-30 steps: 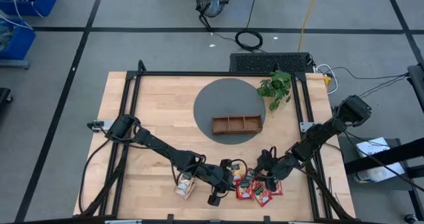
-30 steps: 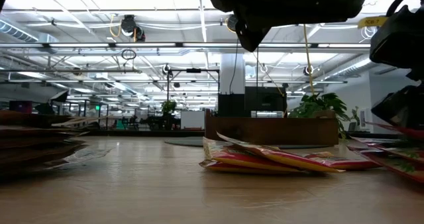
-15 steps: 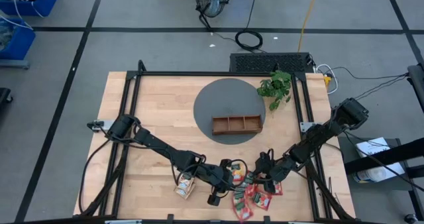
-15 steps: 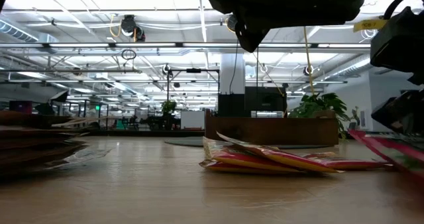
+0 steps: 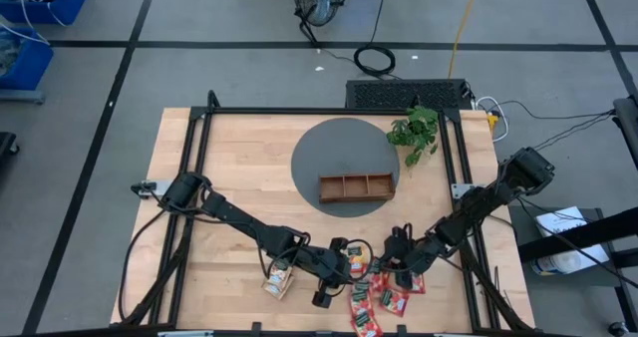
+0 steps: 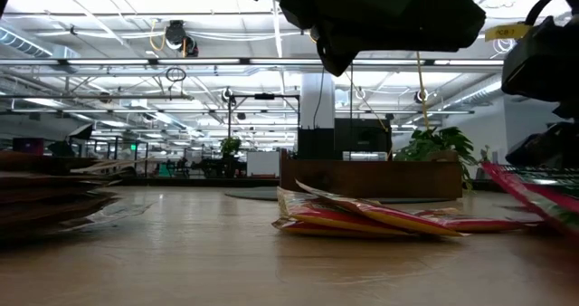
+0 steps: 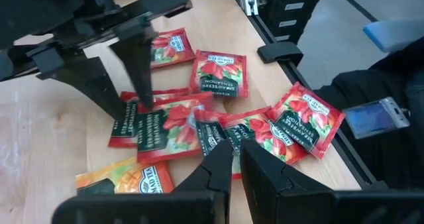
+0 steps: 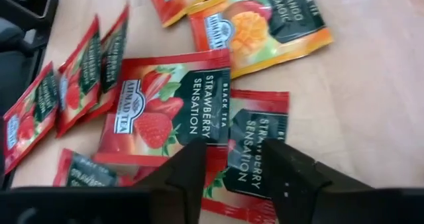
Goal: Pick & Place Tea
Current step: Put the red tea bag into the right section of the wooden organizer
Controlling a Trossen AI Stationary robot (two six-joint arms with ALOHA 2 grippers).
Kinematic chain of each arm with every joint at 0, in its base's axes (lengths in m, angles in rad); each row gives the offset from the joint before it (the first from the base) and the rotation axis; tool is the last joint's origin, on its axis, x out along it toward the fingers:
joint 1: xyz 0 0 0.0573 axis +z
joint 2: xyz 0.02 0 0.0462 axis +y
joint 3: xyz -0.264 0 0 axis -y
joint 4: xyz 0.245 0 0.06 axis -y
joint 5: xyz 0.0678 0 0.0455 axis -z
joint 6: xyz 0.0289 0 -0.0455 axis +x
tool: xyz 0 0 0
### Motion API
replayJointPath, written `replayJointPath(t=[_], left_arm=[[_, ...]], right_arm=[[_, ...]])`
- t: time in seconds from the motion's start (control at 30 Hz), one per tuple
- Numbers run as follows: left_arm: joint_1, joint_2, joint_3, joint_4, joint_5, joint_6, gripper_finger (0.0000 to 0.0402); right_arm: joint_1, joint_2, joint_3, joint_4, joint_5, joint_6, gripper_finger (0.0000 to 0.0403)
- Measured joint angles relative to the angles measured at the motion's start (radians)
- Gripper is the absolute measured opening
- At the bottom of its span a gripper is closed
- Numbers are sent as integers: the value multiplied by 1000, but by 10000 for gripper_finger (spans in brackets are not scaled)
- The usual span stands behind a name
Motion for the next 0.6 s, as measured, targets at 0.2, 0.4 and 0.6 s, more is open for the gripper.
replayJointPath(t=[0.2, 0.4, 0.6], left_arm=[[2, 0, 0, 0, 0, 0, 37], [3, 0, 0, 0, 0, 2, 37], [3, 0, 0, -9, 0, 9, 37]], right_arm=[[-23, -10, -1, -19, 3, -13, 13], [-42, -92, -2, -110, 65, -39, 1], [-42, -238, -2, -204, 129, -75, 0]])
